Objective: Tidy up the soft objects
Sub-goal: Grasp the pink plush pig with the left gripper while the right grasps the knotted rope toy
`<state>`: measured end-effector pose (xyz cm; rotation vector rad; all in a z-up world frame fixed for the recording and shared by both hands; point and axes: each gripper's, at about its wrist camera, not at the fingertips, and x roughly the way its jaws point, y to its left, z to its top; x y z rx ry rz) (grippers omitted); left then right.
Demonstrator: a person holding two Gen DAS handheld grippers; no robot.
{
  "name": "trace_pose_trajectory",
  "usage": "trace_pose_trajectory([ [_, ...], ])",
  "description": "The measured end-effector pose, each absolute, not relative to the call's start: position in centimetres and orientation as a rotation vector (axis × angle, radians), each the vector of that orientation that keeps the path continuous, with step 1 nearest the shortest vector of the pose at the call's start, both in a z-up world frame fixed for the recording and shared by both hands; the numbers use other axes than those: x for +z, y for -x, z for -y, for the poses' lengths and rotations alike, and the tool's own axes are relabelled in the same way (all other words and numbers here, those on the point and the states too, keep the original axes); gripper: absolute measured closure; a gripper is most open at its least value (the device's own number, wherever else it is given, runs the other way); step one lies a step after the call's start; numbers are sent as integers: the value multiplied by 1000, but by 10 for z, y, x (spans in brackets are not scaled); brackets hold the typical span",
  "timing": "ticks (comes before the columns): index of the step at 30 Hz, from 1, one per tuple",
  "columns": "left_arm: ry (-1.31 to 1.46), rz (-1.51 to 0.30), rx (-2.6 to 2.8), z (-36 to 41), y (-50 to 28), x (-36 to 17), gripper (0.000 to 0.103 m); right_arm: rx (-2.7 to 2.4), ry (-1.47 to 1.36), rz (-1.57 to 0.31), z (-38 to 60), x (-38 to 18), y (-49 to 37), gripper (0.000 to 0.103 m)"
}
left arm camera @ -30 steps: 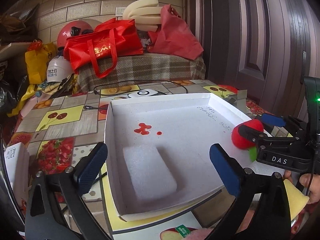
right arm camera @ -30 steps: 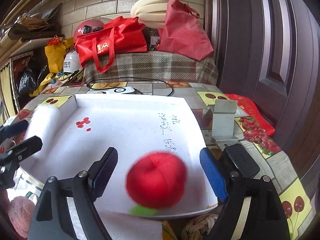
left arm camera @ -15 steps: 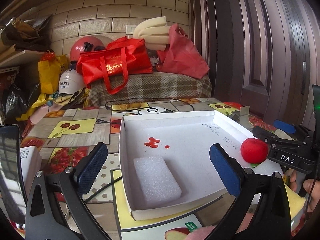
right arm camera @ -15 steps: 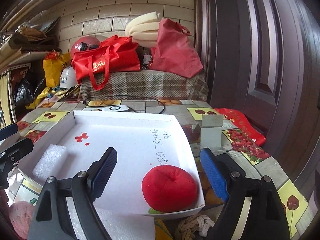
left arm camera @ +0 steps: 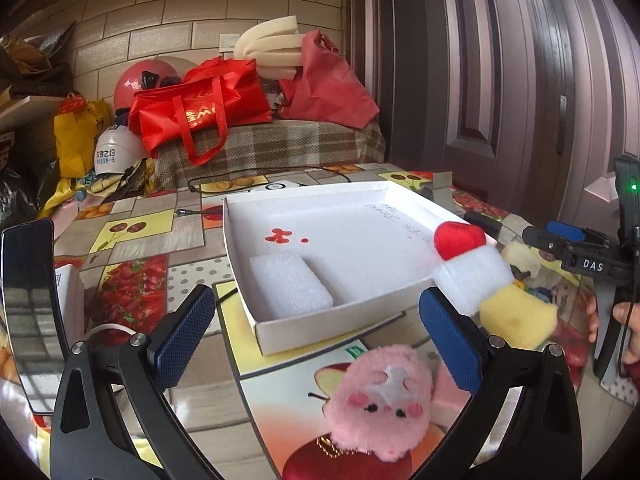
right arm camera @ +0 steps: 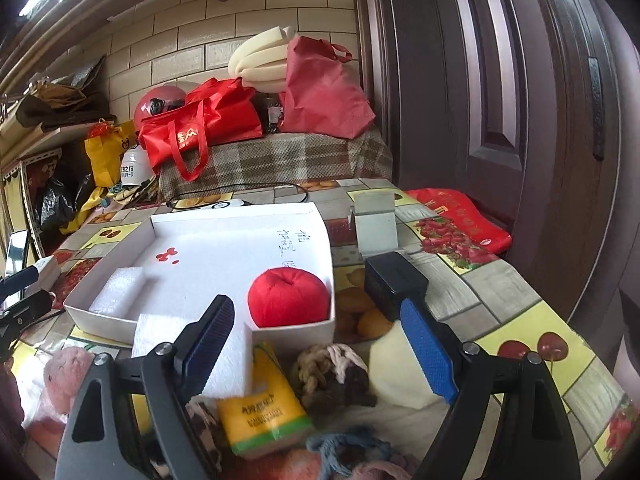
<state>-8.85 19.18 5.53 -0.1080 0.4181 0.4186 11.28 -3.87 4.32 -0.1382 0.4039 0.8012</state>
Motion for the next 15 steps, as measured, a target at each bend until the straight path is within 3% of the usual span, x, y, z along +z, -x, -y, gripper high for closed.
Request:
trace_pose_trajectory([
  [3,97,-485,367,-183,91,50,0,795,161,-463,57,39,-117,0],
  [15,80,-719,272,-167,69,23,0,809,304,-614,66,19,-116,0],
])
